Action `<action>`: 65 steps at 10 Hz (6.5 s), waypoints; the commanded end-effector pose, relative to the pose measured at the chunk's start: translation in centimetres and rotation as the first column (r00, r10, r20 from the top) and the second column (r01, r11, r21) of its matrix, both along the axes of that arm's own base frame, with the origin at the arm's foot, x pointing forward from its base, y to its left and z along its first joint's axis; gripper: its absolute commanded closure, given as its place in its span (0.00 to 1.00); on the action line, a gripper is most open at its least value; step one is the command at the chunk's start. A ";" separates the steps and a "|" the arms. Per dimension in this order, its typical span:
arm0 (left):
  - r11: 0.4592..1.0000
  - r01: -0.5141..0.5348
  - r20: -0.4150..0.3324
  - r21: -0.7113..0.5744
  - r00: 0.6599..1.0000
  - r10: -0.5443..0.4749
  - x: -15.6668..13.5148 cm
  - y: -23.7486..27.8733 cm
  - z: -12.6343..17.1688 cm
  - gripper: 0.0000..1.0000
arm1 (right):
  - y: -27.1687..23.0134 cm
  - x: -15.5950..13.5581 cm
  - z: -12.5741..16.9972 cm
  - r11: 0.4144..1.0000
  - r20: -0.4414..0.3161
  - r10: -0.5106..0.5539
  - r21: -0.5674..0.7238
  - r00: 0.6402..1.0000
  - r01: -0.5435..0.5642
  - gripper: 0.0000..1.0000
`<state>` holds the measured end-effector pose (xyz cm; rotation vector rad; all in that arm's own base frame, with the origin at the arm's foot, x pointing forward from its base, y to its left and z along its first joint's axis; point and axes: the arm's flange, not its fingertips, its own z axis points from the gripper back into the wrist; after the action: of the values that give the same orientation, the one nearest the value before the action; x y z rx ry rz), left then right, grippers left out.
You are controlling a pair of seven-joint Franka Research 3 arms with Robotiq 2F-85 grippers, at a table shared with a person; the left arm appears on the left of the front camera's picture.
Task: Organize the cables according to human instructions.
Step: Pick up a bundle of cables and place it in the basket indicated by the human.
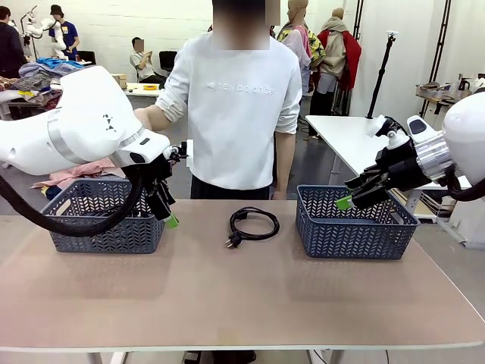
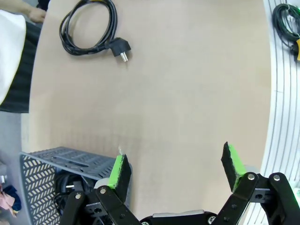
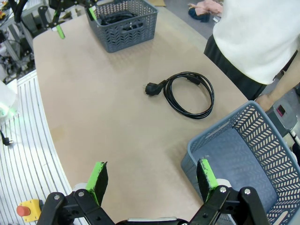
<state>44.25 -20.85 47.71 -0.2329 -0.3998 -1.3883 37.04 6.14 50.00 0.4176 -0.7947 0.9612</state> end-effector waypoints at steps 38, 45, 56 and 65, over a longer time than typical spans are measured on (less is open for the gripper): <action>0.292 0.818 -0.060 0.495 0.368 -0.928 13.9 -19.1 -6.9 0.00 | -0.1 0.4 -0.1 0.999 0.015 0.023 0.025 1.000 -0.024 0.00; 0.206 0.852 -0.104 0.482 0.289 -0.952 15.8 -21.3 -11.5 0.00 | -0.1 0.4 -0.1 0.999 0.015 0.023 0.025 1.000 -0.024 0.00; 0.241 0.868 -0.136 0.434 0.327 -0.935 19.7 -22.0 -15.5 0.00 | -0.1 0.4 -0.1 0.999 0.015 0.023 0.025 1.000 -0.024 0.00; 0.242 0.870 -0.148 0.429 0.333 -0.931 19.6 -21.7 -15.1 0.91 | -0.1 0.4 -0.1 0.999 0.015 0.023 0.025 1.000 -0.024 0.00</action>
<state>63.38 -42.19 32.15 0.0507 -0.0136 -2.6586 37.04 6.15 50.02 0.4175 -0.7947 0.9618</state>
